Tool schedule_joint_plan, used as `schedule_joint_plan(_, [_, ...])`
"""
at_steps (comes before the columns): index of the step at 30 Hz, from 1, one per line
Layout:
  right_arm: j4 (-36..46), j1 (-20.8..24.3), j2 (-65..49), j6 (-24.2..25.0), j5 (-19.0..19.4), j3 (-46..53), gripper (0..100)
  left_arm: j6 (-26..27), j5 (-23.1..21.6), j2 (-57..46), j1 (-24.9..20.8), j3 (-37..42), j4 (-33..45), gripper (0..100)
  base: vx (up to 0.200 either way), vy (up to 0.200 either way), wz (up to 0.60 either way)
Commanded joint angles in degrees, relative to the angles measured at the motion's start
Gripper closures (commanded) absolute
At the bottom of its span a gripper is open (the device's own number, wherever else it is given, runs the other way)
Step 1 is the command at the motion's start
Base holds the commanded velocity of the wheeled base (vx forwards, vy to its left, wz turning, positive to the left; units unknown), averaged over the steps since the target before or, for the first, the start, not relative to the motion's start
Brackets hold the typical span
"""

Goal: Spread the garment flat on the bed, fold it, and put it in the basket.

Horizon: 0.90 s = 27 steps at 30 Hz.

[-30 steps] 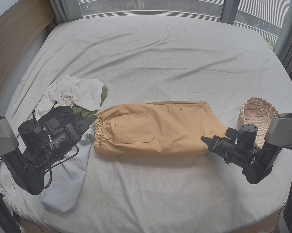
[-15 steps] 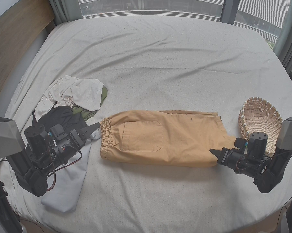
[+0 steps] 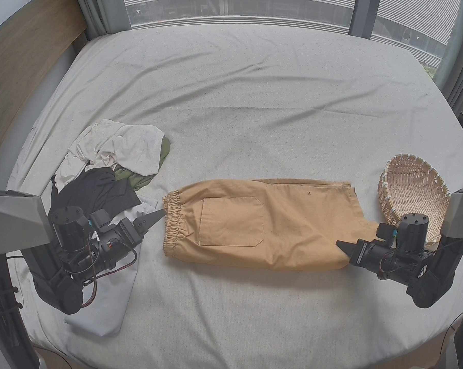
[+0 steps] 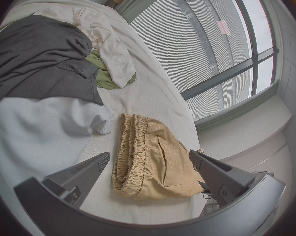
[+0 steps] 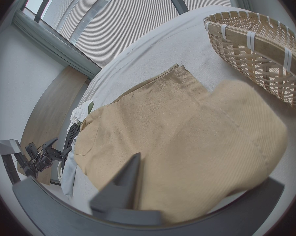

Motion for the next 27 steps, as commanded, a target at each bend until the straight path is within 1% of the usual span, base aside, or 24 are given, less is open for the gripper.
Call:
schedule_joint_plan(1, [-0.1,0.2,-0.3,0.1,0.0,0.8,0,0.0,-0.1,1.4,-0.1,0.0,-0.1,0,0.0,0.0,0.0])
schedule_joint_plan(6, [-1.9,1.7,-3.2,0.1,0.3,4.9,0,0.2,0.3,4.7,-1.3,-0.8,-0.1,0,0.0,0.0,0.0])
schedule_joint_plan(10, [-2.9,4.3,-8.4,0.1,0.4,9.0,0,1.8,0.4,6.7,-1.7,-1.9,-0.1,0,0.0,0.0,0.0])
schedule_joint_plan(13, [-2.4,5.2,-13.2,0.2,0.2,11.0,0,2.8,0.4,7.6,-2.0,-2.2,-0.1,0,0.0,0.0,0.0])
schedule_joint_plan(22, [-2.0,3.6,-24.8,0.2,0.2,15.6,0,2.8,0.5,8.2,-2.5,-3.4,-0.1,0,0.0,0.0,0.0])
schedule_joint_plan(27, [-1.0,2.2,-28.3,0.2,0.4,16.5,0,2.9,0.6,8.3,-2.5,-3.7,-0.1,0,0.0,0.0,0.0])
